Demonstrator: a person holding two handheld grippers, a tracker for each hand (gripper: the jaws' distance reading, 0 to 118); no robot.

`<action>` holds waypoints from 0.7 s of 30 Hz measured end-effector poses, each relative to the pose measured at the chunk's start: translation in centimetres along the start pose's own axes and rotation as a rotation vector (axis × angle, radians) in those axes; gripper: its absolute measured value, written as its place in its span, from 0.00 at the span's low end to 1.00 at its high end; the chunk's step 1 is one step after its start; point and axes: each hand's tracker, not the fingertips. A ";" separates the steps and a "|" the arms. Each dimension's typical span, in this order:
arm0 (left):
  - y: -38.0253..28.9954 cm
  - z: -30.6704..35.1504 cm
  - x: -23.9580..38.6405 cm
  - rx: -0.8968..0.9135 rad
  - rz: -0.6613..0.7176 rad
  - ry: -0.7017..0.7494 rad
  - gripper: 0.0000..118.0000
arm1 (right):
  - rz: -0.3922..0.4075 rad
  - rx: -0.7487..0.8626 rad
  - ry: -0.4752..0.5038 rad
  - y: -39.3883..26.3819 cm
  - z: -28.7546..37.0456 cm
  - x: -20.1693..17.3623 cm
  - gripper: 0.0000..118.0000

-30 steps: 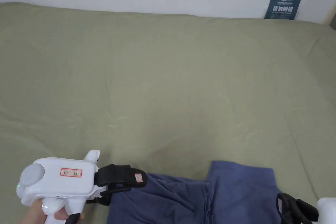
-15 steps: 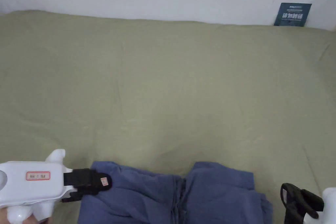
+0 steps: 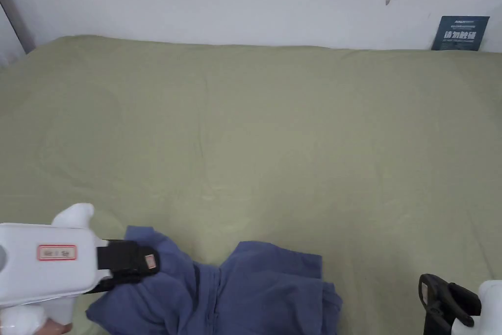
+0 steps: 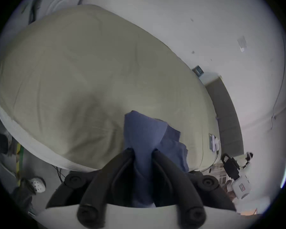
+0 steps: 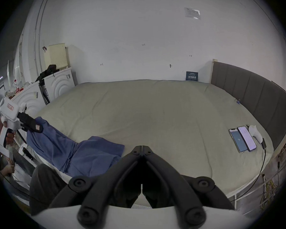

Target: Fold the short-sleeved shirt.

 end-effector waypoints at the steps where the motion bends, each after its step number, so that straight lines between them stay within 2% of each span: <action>1: -0.2 -0.6 1.2 -0.018 -0.029 -0.003 0.09 | -0.005 0.000 -0.004 -0.1 0.2 0.3 0.00; 8: -3.6 -9.3 9.6 -0.079 -0.181 0.029 0.10 | -0.050 -0.004 -0.053 -0.7 0.8 2.6 0.00; 9: -4.1 -10.6 10.3 -0.084 -0.182 0.027 0.19 | -0.056 -0.007 -0.059 -0.7 0.8 2.8 0.00; 10: -4.5 -12.2 10.9 -0.088 -0.186 -0.022 0.41 | -0.061 -0.011 -0.062 -0.8 0.9 3.1 0.00; 12: -5.1 -15.1 12.3 -0.126 -0.180 -0.077 0.99 | -0.066 -0.020 -0.076 -1.0 0.9 3.5 0.00; 15: -5.7 -16.9 13.7 -0.103 -0.205 -0.103 1.00 | -0.066 -0.029 -0.091 -1.1 1.3 4.1 0.00; 19: -5.1 -14.7 11.9 -0.124 -0.159 -0.185 0.95 | -0.070 -0.030 -0.106 -1.2 1.5 4.6 0.00; 20: -5.0 -13.8 11.1 -0.096 -0.139 -0.197 0.85 | -0.076 -0.031 -0.106 -1.3 1.4 4.7 0.00; 21: -4.7 -12.5 10.1 -0.095 -0.146 -0.199 0.46 | -0.085 -0.035 -0.102 -1.4 1.2 4.8 0.00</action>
